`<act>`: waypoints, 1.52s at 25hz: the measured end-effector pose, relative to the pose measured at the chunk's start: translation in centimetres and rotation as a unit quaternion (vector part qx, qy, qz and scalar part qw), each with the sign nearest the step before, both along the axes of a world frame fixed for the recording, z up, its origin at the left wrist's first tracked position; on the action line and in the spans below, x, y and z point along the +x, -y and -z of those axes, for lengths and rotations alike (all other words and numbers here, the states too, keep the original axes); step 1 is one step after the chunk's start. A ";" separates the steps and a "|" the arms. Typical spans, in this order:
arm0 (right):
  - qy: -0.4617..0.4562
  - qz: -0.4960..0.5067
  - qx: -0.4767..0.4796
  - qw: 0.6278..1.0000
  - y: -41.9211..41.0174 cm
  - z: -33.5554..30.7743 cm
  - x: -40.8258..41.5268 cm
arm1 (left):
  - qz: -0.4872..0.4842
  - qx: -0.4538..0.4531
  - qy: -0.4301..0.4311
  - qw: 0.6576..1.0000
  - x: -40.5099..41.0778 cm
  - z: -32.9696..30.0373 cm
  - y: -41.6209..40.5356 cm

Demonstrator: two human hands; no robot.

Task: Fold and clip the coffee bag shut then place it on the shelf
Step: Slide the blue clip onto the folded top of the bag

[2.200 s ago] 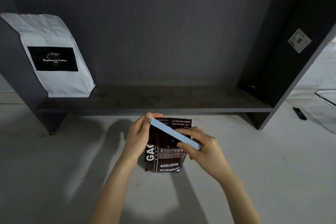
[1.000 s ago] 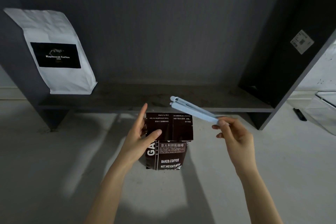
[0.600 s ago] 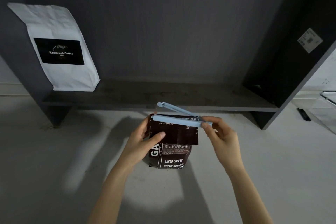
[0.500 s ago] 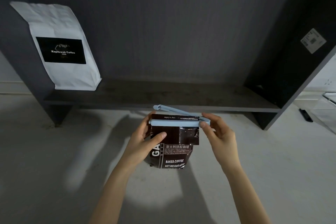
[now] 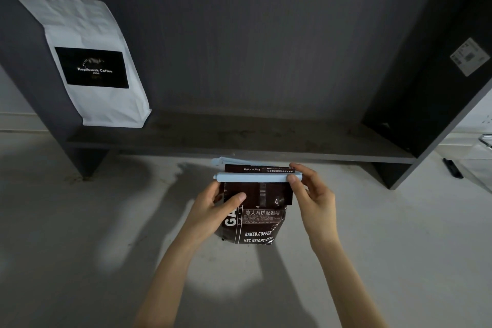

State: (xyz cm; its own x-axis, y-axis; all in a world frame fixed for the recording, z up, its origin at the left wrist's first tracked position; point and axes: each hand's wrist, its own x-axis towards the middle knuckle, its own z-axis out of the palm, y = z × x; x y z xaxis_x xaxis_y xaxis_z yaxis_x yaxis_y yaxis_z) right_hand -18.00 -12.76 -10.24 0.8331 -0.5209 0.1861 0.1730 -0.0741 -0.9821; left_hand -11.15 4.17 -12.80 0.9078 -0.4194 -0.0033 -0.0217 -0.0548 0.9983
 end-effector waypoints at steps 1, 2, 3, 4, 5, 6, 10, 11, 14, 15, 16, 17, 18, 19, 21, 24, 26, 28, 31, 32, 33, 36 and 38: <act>0.000 0.002 0.001 1.000 -0.1 0.1 0.1 | 0.000 0.000 0.001 1.000 0.0 0.0 0.0; 0.001 0.005 0.001 1.000 -0.1 0.2 0.1 | -0.001 0.000 0.004 1.000 0.0 0.0 0.0; 0.003 0.008 0.001 1.000 -0.2 0.2 0.2 | -0.001 0.001 0.008 1.000 0.0 -0.1 -0.1; 0.005 0.009 0.002 1.000 -0.2 0.2 0.2 | 0.001 0.002 0.014 1.000 0.0 -0.2 0.0; 0.007 0.010 0.003 1.000 -0.2 0.2 0.3 | 0.003 0.002 0.020 1.000 -0.1 -0.3 0.0; 0.009 0.009 0.002 1.000 -0.2 0.3 0.3 | 0.004 0.002 0.026 1.000 -0.1 -0.4 0.1; 0.006 0.015 -0.005 1.000 0.0 0.6 0.2 | -0.003 0.006 0.045 0.999 -0.3 -0.5 0.4; 0.006 0.017 -0.004 1.000 0.0 0.6 0.2 | -0.003 0.005 0.047 0.999 -0.3 -0.5 0.4; 0.011 0.021 0.000 1.000 -0.1 0.9 0.3 | 0.003 0.008 0.053 0.999 -0.3 -0.6 0.4; 0.012 0.026 0.001 1.000 -0.2 0.9 0.3 | 0.004 0.009 0.053 0.999 -0.3 -0.7 0.4; 0.012 0.030 0.003 0.999 -0.2 1.0 0.3 | 0.005 0.010 0.052 0.999 -0.3 -0.7 0.4; 0.011 0.033 0.005 0.999 -0.3 1.0 0.3 | 0.006 0.009 0.051 0.999 -0.4 -0.7 0.4; 0.011 0.035 0.009 0.999 -0.4 1.1 0.3 | 0.007 0.008 0.049 0.999 -0.4 -0.7 0.4; 0.009 0.037 0.012 0.999 -0.4 1.1 0.3 | 0.008 0.007 0.048 0.999 -0.4 -0.7 0.4; 0.006 0.043 0.008 0.999 -0.5 1.2 0.4 | 0.010 0.006 0.047 0.999 -0.4 -0.7 0.4; 0.004 0.050 -0.001 0.999 -0.5 1.2 0.4 | 0.010 -0.005 0.039 0.999 -0.4 -0.7 0.4; 0.003 0.051 -0.004 0.999 -0.6 1.3 0.4 | 0.007 -0.020 0.037 0.999 -0.5 -0.9 0.3; 0.005 0.051 0.002 0.999 -0.6 1.3 0.4 | -0.011 -0.051 0.045 0.998 -0.5 -1.2 0.2; 0.011 0.048 0.014 0.999 -0.6 1.3 0.4 | -0.053 -0.095 0.033 0.994 0.0 -1.4 -0.1; 0.013 0.048 0.017 0.999 -0.6 1.2 0.3 | -0.061 -0.100 0.033 0.993 0.2 -1.4 -0.1; 0.014 0.047 0.019 0.999 -0.6 1.2 0.3 | -0.067 -0.102 0.031 0.992 0.2 -1.4 -0.1; 0.012 0.045 0.012 0.999 -0.5 1.1 0.2 | -0.075 -0.106 0.027 0.991 0.1 -1.5 0.1; 0.010 0.044 0.013 0.999 -0.5 1.1 0.2 | -0.084 -0.114 0.024 0.990 0.0 -1.6 0.0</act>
